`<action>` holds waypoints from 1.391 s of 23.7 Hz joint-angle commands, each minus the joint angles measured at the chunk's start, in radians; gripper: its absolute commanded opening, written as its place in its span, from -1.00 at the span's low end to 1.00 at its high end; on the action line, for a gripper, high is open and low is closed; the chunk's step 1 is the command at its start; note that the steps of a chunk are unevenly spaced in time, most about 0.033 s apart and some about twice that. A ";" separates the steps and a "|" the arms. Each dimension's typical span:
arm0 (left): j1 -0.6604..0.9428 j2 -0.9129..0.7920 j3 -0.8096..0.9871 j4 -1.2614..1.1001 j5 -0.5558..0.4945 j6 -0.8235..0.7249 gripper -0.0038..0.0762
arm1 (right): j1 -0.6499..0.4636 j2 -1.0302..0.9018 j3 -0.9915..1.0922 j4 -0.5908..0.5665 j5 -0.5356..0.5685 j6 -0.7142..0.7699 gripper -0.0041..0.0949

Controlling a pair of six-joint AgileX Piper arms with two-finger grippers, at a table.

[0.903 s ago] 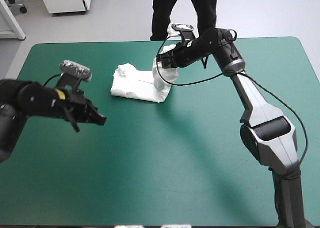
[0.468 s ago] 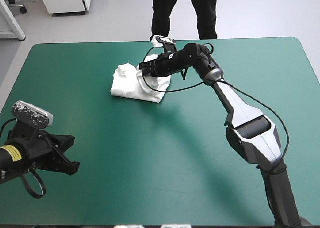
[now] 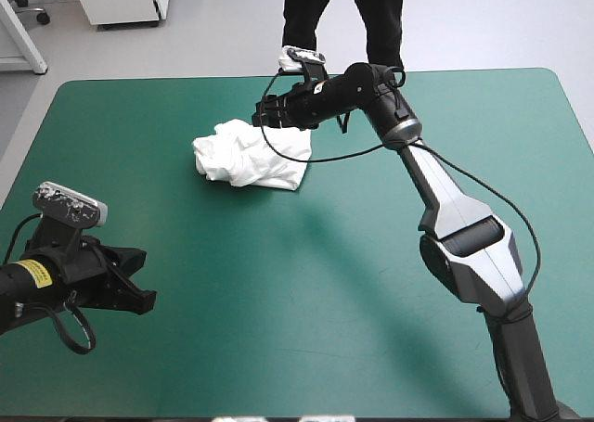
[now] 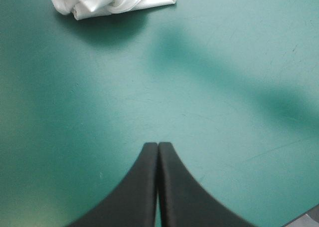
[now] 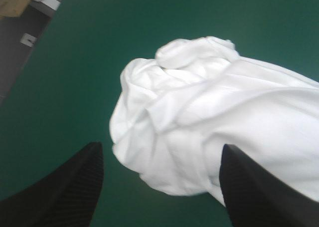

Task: Fold the cloth

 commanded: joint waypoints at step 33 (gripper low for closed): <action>0.001 0.006 -0.021 -0.052 -0.058 -0.097 -0.93 | -0.053 0.158 -0.044 -0.066 0.143 0.096 -0.95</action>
